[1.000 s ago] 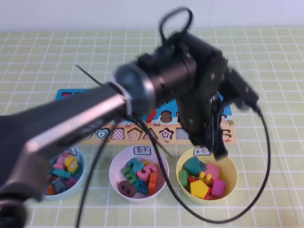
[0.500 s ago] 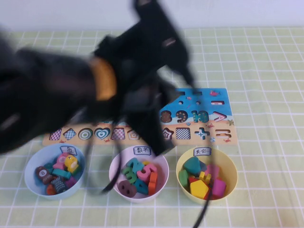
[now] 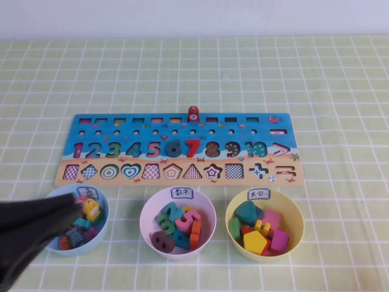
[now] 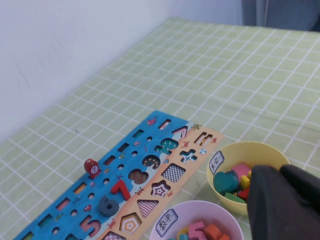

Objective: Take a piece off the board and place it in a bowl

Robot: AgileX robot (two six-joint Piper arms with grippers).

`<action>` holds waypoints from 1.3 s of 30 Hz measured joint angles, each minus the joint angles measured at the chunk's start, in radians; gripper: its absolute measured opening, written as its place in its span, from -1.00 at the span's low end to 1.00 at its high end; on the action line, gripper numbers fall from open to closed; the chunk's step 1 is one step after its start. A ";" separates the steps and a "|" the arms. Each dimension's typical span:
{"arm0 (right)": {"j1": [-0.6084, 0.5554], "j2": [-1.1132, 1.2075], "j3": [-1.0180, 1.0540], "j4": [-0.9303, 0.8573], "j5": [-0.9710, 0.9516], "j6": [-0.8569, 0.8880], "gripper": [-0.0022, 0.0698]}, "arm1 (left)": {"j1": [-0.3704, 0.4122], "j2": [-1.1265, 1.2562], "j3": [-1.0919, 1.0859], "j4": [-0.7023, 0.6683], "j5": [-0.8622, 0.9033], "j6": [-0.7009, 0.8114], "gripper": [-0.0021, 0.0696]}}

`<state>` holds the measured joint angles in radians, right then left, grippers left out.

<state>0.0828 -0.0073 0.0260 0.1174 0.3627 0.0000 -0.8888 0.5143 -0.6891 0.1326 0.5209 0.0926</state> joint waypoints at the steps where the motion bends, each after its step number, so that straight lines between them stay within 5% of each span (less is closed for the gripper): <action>1: 0.000 0.000 0.000 0.000 0.000 0.000 -0.99 | 0.000 -0.041 0.012 0.002 0.012 0.000 -0.95; 15: 0.000 0.000 0.000 0.000 0.002 0.000 -0.99 | 0.000 -0.262 0.042 0.059 0.151 -0.013 -0.95; 23: 0.000 0.000 0.000 0.000 0.002 0.000 -0.99 | 0.037 -0.263 0.229 0.088 -0.081 -0.011 -0.95; 29: 0.000 0.000 0.000 0.000 0.002 0.000 -0.99 | 0.191 -0.307 0.421 0.026 -0.314 -0.008 -0.95; 39: 0.000 0.000 0.000 0.000 0.002 0.000 -0.99 | 0.511 -0.508 0.686 -0.038 -0.465 -0.008 -0.95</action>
<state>0.0828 -0.0073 0.0260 0.1174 0.3649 0.0000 -0.3780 0.0068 -0.0033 0.0943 0.0563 0.0845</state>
